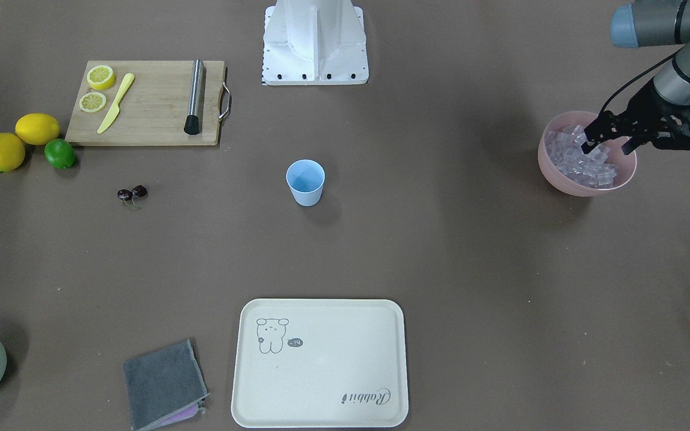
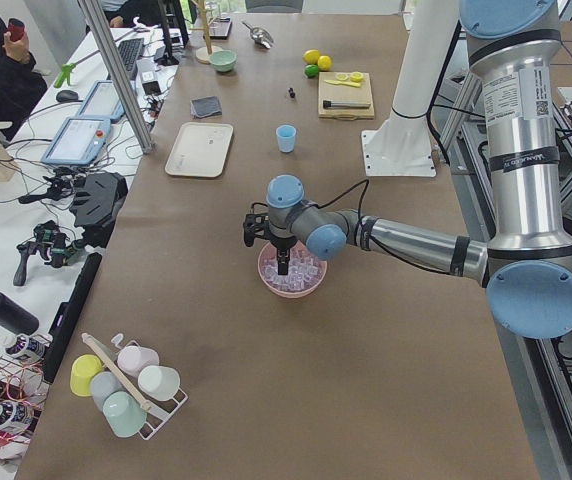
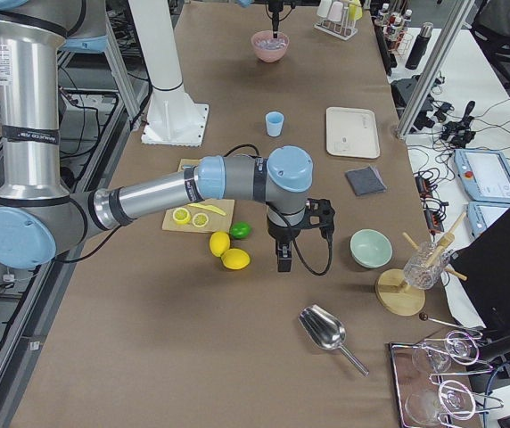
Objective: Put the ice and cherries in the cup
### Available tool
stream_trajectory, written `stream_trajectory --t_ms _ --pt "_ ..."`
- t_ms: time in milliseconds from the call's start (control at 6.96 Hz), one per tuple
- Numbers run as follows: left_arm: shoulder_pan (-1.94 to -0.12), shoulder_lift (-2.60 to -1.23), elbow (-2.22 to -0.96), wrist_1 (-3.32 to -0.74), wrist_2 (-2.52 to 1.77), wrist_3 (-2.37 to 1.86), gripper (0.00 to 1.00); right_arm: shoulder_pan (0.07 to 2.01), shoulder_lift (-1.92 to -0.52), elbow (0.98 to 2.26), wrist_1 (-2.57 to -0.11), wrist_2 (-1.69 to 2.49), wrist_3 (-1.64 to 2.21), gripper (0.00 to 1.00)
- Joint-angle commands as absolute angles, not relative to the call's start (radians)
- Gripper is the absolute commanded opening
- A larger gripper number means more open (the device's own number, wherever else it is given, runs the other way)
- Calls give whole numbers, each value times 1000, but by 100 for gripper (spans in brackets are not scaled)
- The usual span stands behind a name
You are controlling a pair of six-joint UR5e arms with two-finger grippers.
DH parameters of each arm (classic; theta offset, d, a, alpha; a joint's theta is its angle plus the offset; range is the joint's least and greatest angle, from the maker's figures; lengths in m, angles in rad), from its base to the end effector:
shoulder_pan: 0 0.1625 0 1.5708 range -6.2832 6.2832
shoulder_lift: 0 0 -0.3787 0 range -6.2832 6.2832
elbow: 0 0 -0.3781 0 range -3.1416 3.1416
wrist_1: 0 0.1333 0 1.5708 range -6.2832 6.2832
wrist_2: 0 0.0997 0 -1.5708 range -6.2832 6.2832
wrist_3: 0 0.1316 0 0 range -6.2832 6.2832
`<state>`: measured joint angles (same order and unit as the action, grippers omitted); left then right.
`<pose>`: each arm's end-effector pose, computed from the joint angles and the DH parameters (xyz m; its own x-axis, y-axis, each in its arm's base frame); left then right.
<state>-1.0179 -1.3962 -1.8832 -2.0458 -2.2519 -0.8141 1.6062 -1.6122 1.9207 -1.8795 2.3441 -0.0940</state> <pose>0.1929 -0.4087 0.5098 0.6357 -0.0145 -0.7718 0.0475 0.9987 0.0204 0.0571 -0.4425 0.5203 0.7153 -0.0684 0.6954 0.0319 0.9974 0.0654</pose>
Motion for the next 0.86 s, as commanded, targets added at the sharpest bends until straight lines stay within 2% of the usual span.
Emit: stream_trajectory --t_ms 0,575,718 --pt "-1002 -1397 -1861 -2046 -2252 -813 98 1606 -1612 1924 -1879 2344 -94 100" --pt "-991 -1396 -1847 -2068 -2252 -815 97 1606 -1597 1921 -1879 2344 -94 100" --pt "-989 -1396 -1845 -2068 -2252 -815 88 1606 -1597 1921 -1881 2344 -94 100"
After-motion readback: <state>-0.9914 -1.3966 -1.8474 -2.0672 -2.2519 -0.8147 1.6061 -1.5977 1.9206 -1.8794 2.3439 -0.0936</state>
